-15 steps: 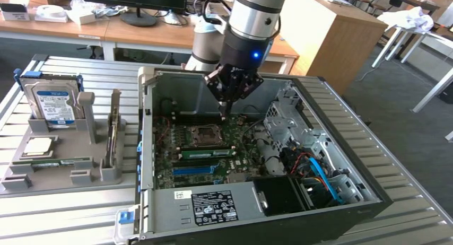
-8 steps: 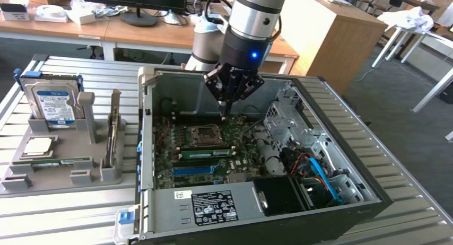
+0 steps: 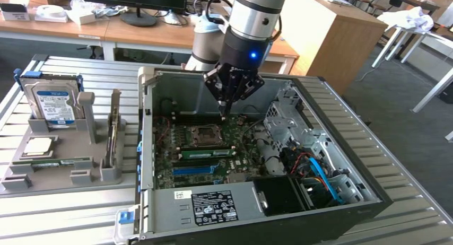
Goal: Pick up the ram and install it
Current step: 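Press down the ram until it locks into place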
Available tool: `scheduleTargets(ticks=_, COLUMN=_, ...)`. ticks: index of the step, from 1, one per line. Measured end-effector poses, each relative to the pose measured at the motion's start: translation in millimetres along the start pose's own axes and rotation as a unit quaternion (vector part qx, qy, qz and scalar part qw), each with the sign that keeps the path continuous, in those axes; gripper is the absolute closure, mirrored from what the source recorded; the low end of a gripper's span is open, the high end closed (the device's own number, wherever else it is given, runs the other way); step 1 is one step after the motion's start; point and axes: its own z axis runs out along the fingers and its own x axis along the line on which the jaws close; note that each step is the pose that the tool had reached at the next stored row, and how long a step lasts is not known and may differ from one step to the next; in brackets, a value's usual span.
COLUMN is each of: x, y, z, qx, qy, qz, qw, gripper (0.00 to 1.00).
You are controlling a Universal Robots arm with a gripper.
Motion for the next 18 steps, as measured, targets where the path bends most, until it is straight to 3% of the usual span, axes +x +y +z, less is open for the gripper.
scheduleTargets(ticks=18, x=0.1, y=0.0, z=-1.8, qx=-0.0004, qy=0.0000, qz=0.010, qw=0.9999, gripper=0.90)
